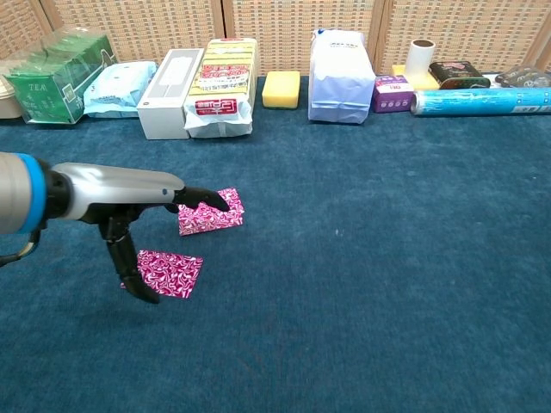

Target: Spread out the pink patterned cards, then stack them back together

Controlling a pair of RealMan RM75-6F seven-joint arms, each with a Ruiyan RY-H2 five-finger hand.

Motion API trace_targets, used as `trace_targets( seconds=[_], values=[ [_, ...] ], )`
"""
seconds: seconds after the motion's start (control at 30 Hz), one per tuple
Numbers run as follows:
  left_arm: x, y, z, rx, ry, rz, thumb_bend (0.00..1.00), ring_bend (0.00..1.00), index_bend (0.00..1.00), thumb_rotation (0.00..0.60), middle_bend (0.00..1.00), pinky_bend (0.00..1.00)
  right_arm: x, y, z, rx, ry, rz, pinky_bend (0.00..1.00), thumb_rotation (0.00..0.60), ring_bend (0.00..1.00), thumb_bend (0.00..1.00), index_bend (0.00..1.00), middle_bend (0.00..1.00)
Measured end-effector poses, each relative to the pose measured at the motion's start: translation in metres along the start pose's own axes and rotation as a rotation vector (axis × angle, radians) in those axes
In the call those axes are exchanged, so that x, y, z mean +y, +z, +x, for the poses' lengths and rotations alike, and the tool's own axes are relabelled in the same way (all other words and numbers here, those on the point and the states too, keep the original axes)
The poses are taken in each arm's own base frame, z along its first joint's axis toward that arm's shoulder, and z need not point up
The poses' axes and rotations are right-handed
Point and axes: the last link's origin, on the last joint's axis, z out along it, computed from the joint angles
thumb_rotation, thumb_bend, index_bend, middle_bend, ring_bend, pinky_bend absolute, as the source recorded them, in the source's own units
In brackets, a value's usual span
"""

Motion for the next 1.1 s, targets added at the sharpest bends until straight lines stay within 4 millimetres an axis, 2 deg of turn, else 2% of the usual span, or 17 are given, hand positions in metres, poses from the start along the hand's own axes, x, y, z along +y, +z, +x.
trace_targets(
  seconds=[0.17, 0.37, 0.73, 1.1],
  values=[
    [0.005, 0.022, 0.006, 0.011, -0.011, 0.036, 0.07, 0.0, 0.0, 0.6, 0.0, 0.07, 0.0, 0.0, 0.0, -0.001, -0.001, 0.001, 0.0, 0.6, 0.0, 0.0, 0.08, 0.0],
    [0.009, 0.034, 0.008, 0.008, -0.013, 0.053, 0.07, 0.0, 0.0, 0.6, 0.0, 0.07, 0.001, 0.0, 0.001, 0.003, 0.002, -0.002, 0.0, 0.6, 0.0, 0.0, 0.08, 0.0],
    [-0.002, 0.033, 0.003, -0.034, -0.002, 0.106, 0.07, 0.0, 0.0, 0.6, 0.0, 0.07, 0.001, -0.002, 0.003, 0.011, 0.01, -0.001, 0.0, 0.6, 0.0, 0.0, 0.08, 0.0],
    [-0.025, 0.029, 0.0, -0.069, -0.034, 0.161, 0.07, 0.0, 0.0, 0.6, 0.0, 0.07, 0.002, -0.003, 0.004, 0.013, 0.013, -0.002, 0.0, 0.6, 0.0, 0.0, 0.08, 0.0]
  ],
)
